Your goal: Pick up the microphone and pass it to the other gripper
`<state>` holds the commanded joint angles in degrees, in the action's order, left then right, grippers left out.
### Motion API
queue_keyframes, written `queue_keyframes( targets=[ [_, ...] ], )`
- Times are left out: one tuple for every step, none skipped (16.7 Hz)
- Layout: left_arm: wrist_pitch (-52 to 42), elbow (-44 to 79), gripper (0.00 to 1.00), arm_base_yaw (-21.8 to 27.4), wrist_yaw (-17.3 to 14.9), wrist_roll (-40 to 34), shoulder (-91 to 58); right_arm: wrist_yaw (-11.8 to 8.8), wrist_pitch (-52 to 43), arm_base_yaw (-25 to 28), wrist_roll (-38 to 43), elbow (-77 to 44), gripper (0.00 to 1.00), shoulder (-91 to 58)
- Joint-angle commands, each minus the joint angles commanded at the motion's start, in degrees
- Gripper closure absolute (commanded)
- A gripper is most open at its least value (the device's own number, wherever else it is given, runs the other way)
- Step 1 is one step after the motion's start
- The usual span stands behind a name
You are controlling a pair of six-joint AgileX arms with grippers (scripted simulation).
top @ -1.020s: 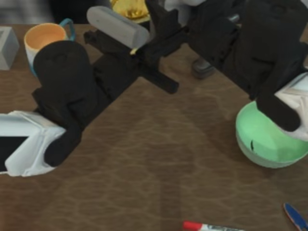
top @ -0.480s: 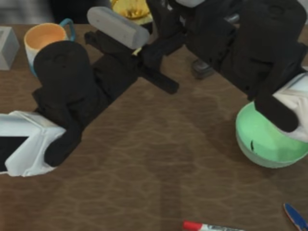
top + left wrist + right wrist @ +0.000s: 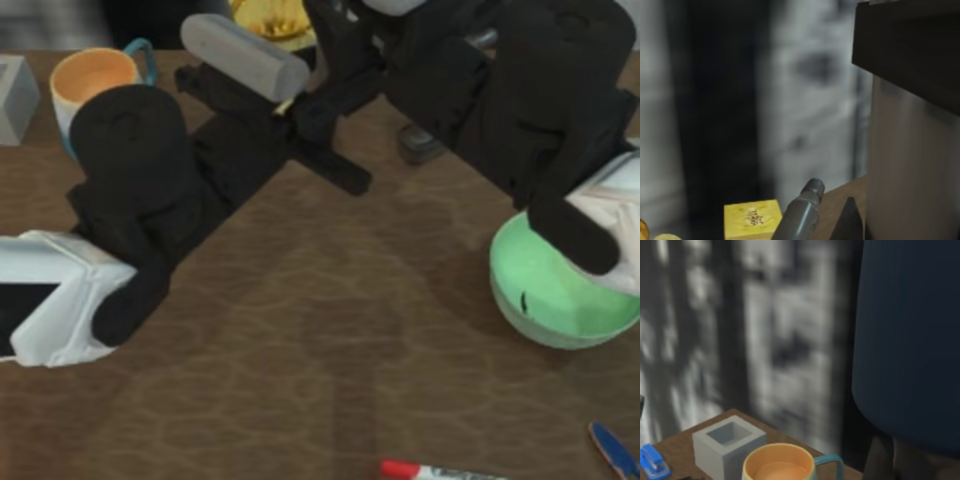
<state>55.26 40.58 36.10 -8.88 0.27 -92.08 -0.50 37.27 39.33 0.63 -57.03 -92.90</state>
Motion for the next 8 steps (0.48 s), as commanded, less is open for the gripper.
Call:
queue_keyframes(
  targets=[
    [0.0, 0.0, 1.00, 0.0, 0.0, 0.0, 0.0, 0.0, 0.0, 0.0, 0.0, 0.0, 1.00, 0.0],
    [0.0, 0.0, 1.00, 0.0, 0.0, 0.0, 0.0, 0.0, 0.0, 0.0, 0.0, 0.0, 1.00, 0.0],
    [0.0, 0.0, 1.00, 0.0, 0.0, 0.0, 0.0, 0.0, 0.0, 0.0, 0.0, 0.0, 1.00, 0.0],
    [0.0, 0.0, 0.92, 0.0, 0.0, 0.0, 0.0, 0.0, 0.0, 0.0, 0.0, 0.0, 1.00, 0.0],
    [0.0, 0.0, 0.85, 0.0, 0.0, 0.0, 0.0, 0.0, 0.0, 0.0, 0.0, 0.0, 1.00, 0.0],
    [0.0, 0.0, 0.77, 0.0, 0.0, 0.0, 0.0, 0.0, 0.0, 0.0, 0.0, 0.0, 1.00, 0.0],
    [0.0, 0.0, 0.70, 0.0, 0.0, 0.0, 0.0, 0.0, 0.0, 0.0, 0.0, 0.0, 1.00, 0.0],
    [0.0, 0.0, 0.62, 0.0, 0.0, 0.0, 0.0, 0.0, 0.0, 0.0, 0.0, 0.0, 1.00, 0.0]
  ],
)
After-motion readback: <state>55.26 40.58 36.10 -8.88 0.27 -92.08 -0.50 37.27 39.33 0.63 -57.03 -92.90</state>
